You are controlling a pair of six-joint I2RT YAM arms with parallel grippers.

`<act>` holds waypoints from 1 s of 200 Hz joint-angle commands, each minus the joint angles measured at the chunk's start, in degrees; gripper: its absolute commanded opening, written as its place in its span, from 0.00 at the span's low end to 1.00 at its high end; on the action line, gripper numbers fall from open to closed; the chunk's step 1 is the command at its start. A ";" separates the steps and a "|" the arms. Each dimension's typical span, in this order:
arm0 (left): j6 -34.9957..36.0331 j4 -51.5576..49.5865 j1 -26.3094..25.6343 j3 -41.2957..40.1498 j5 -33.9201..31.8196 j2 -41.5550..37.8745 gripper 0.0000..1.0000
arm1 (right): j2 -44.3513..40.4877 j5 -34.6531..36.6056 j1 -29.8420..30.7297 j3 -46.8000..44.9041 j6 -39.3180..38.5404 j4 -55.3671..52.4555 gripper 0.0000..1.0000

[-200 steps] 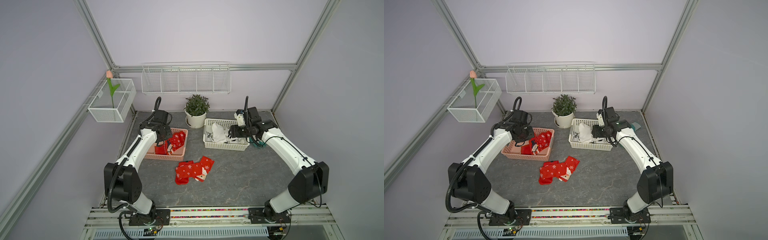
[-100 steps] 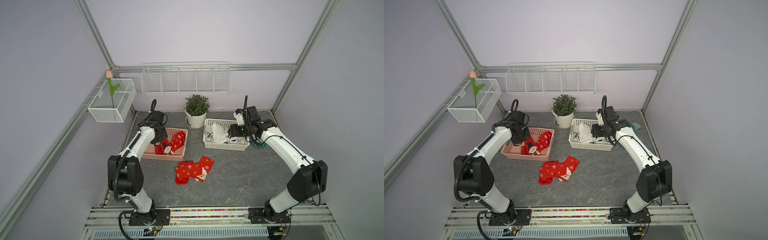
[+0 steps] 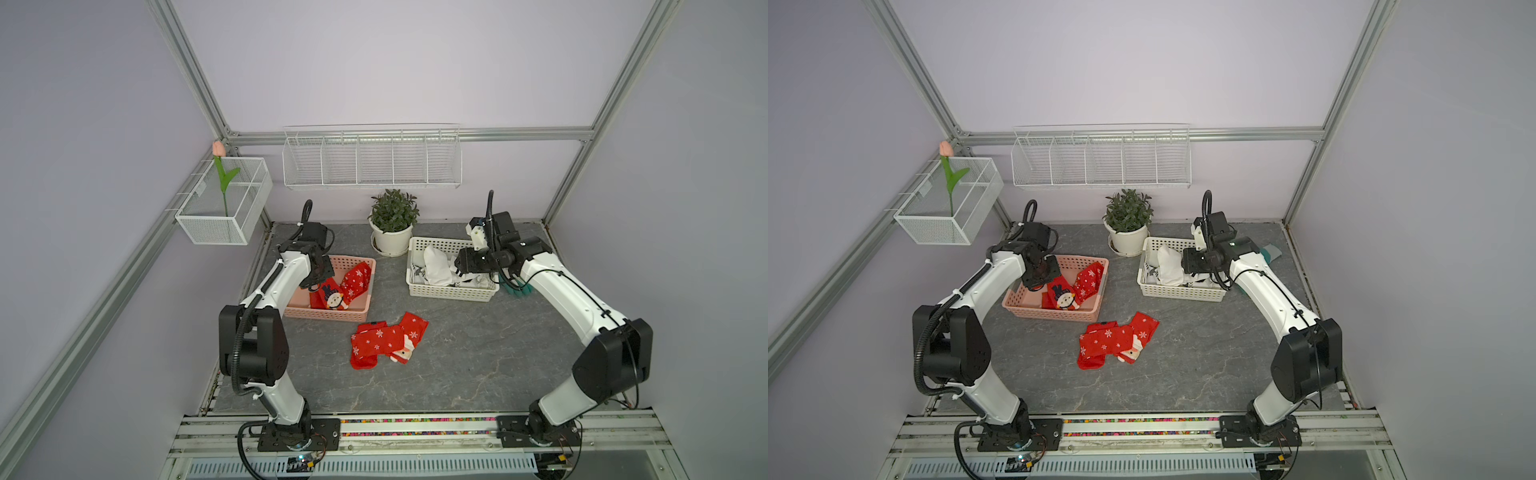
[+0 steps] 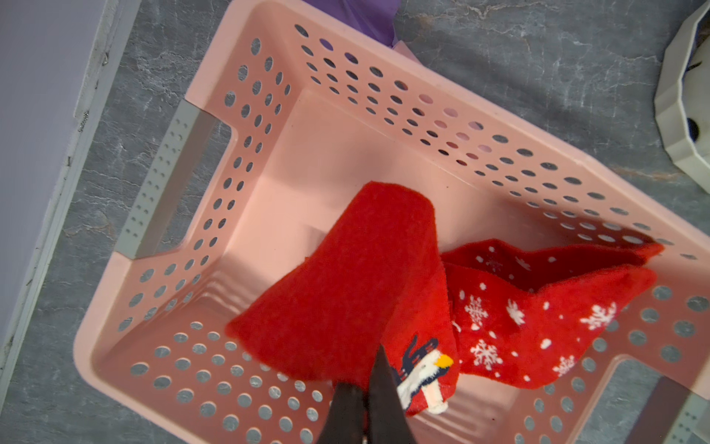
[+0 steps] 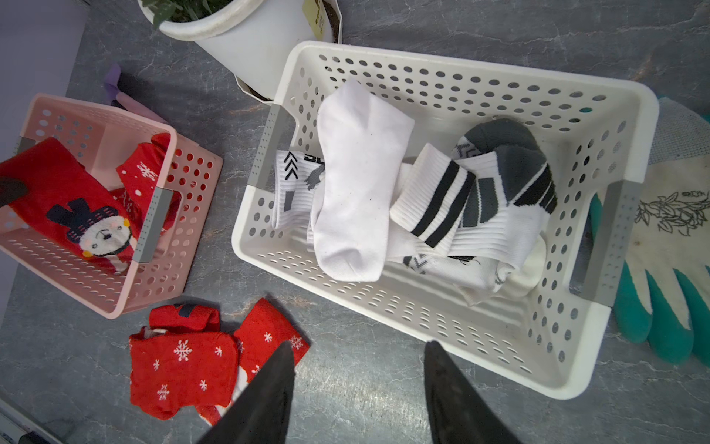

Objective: Sort the socks into the basket by color
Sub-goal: Place the sock in the bin.

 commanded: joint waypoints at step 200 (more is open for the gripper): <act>-1.85 -3.95 -7.84 -0.98 0.54 -6.87 0.35 | 0.53 -0.82 0.26 -0.78 0.15 0.58 0.56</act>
